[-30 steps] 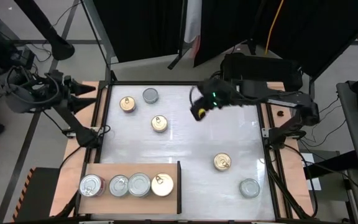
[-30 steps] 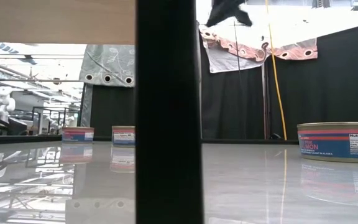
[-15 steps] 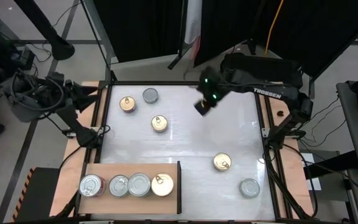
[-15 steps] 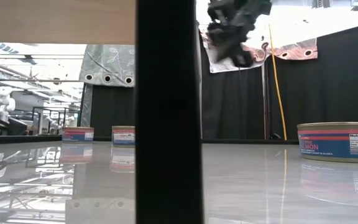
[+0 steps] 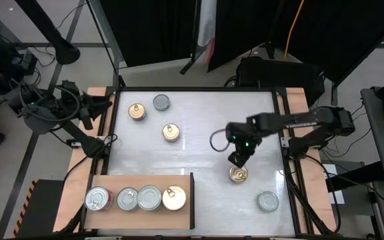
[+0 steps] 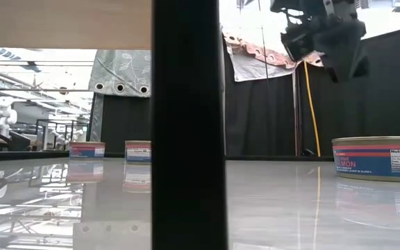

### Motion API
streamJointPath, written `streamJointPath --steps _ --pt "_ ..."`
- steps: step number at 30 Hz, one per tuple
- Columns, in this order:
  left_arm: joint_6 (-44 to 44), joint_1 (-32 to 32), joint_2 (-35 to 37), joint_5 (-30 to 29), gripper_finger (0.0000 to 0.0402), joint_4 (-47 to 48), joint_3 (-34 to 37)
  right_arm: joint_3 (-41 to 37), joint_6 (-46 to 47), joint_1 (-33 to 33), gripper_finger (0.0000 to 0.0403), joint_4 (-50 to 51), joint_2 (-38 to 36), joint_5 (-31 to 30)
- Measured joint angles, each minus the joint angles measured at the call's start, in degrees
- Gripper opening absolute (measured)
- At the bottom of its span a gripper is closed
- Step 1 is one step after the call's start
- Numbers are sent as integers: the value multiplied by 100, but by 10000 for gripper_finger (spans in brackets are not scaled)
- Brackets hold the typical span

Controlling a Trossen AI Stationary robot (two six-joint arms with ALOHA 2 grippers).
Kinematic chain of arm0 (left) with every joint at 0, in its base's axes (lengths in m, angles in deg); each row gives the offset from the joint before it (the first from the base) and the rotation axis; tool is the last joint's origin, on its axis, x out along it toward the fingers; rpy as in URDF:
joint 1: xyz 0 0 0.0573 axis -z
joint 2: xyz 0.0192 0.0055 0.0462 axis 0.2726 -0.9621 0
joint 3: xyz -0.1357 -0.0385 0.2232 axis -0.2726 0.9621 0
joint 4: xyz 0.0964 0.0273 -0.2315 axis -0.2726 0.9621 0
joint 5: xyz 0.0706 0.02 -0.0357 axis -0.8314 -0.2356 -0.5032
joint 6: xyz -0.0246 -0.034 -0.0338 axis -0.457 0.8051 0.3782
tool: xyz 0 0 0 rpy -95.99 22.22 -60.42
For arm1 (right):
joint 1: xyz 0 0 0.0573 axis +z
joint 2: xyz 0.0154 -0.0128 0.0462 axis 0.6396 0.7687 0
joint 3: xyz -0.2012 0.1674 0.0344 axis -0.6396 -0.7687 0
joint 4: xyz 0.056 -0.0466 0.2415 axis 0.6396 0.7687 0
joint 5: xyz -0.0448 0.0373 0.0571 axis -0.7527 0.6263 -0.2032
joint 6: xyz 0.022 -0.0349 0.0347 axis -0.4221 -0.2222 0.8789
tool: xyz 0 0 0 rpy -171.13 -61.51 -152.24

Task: Stack canned seafood by type on shelf
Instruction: Stack the blue pink tuna can on top of the other blue pink tuna cans on the shelf

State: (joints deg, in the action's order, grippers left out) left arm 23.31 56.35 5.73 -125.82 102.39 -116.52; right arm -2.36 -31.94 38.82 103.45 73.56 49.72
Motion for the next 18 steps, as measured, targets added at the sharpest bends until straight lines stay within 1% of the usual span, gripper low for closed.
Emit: streamJointPath --steps 3,6,11,13,15,18 --pt "-258 -90 -102 18 152 -25 0 -639 725 380 0 -841 -272 -410" --pt "-474 -182 -200 50 141 -33 2 -1096 1205 730 0 -1309 -365 -705" --pt "-570 -317 -302 365 133 -210 2 -1432 1815 1377 0 -1443 -392 -753" --pt "-593 -336 -339 494 132 -329 2 -1467 2009 1603 0 -1486 -393 -881" --pt "-610 -336 -393 580 132 -409 2 -1505 2124 1775 0 -1495 -393 -1045" --pt "-615 -336 -483 650 132 -413 2 -1610 2253 1897 0 -1553 -372 -1119"
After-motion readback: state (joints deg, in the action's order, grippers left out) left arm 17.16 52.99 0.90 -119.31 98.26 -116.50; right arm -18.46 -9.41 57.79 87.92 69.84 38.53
